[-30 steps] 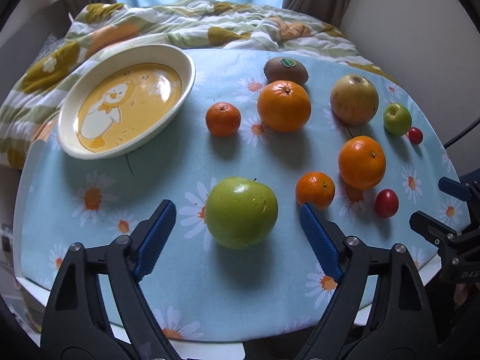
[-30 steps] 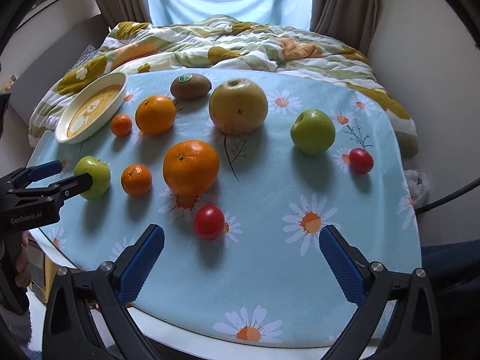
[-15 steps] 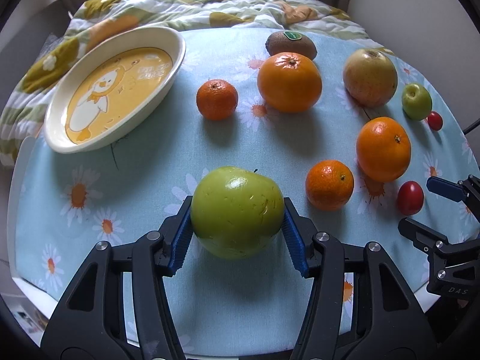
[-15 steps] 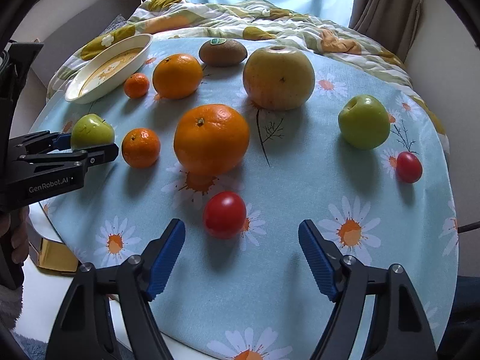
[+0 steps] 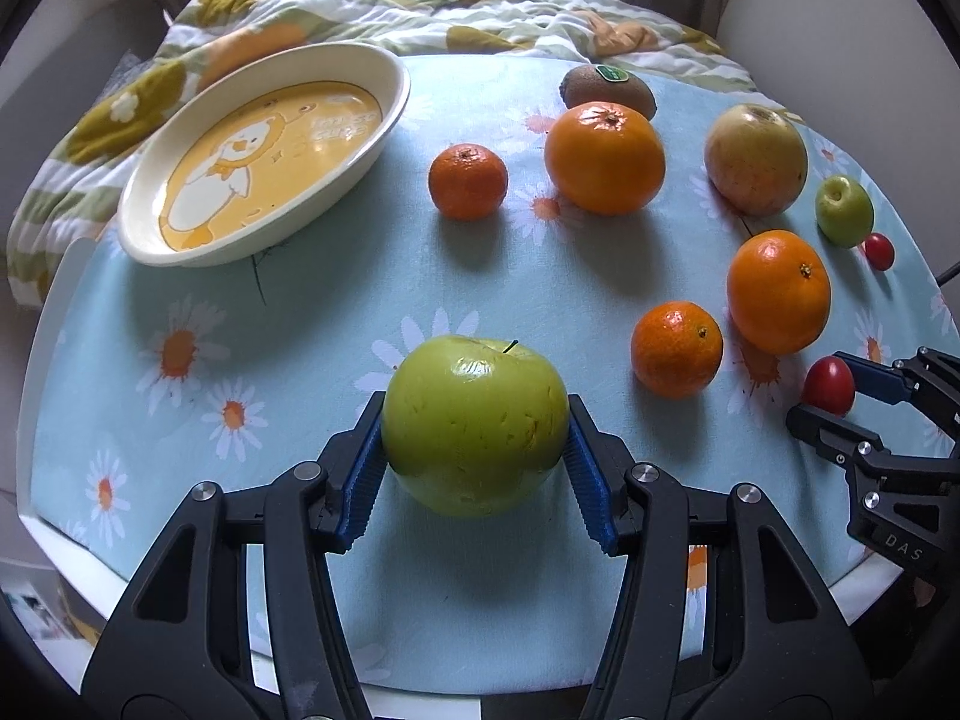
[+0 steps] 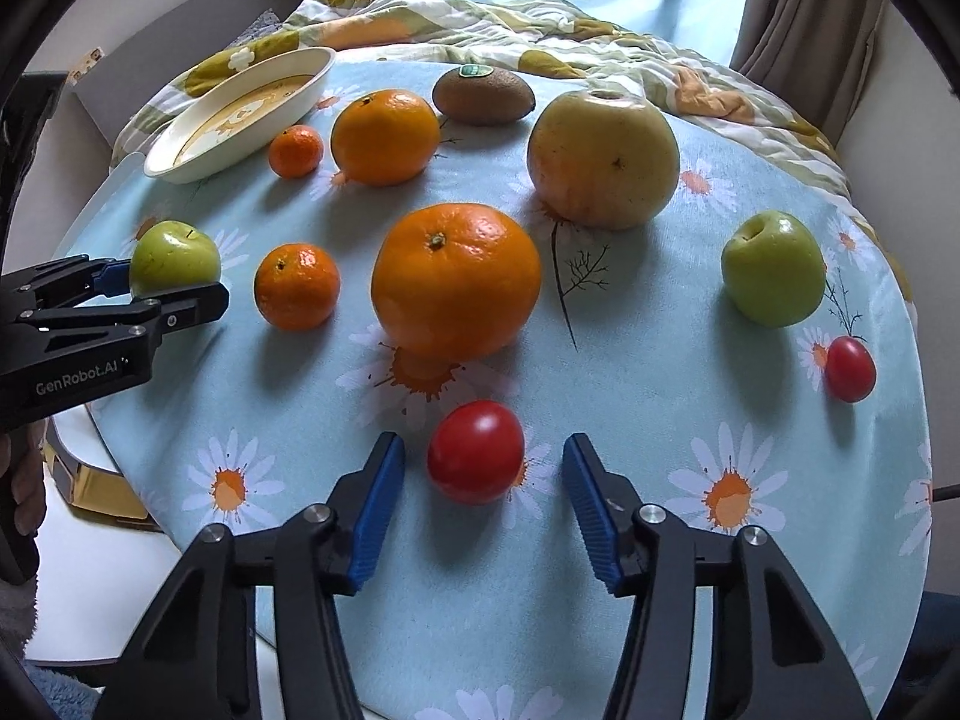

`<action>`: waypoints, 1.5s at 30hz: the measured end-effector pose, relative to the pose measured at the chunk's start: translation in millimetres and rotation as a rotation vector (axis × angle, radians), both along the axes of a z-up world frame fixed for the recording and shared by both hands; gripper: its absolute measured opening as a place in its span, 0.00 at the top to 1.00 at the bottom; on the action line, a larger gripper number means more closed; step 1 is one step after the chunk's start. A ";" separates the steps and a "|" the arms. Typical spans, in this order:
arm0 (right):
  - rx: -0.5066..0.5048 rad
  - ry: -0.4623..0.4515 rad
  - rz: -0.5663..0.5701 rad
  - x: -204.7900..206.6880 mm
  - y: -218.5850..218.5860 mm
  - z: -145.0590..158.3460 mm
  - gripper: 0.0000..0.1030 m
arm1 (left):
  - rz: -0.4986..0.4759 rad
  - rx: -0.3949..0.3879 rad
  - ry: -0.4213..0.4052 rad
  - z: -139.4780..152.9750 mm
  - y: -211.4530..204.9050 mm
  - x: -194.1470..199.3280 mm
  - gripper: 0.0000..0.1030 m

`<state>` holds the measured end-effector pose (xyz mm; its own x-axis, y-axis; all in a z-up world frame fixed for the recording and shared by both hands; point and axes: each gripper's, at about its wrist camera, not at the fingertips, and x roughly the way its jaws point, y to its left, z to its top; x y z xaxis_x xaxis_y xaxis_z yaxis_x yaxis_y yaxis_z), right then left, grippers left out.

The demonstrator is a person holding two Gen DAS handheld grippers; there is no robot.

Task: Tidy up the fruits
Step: 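Carry the green apple into the duck bowl with the left tool while the right tool carries the tomato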

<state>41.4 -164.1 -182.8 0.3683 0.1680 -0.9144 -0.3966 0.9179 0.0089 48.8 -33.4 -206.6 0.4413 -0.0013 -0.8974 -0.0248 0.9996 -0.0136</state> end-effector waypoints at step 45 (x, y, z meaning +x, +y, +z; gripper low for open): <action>0.154 -0.097 -0.014 115.1 127.8 104.1 0.74 | 0.050 -0.083 -0.146 84.1 144.9 125.3 0.41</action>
<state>156.5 -36.3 -78.7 0.4566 0.2971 -0.8386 -0.3892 0.9143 0.1120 174.1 111.5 -122.6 0.5685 -0.0478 -0.8213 -0.0657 0.9925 -0.1032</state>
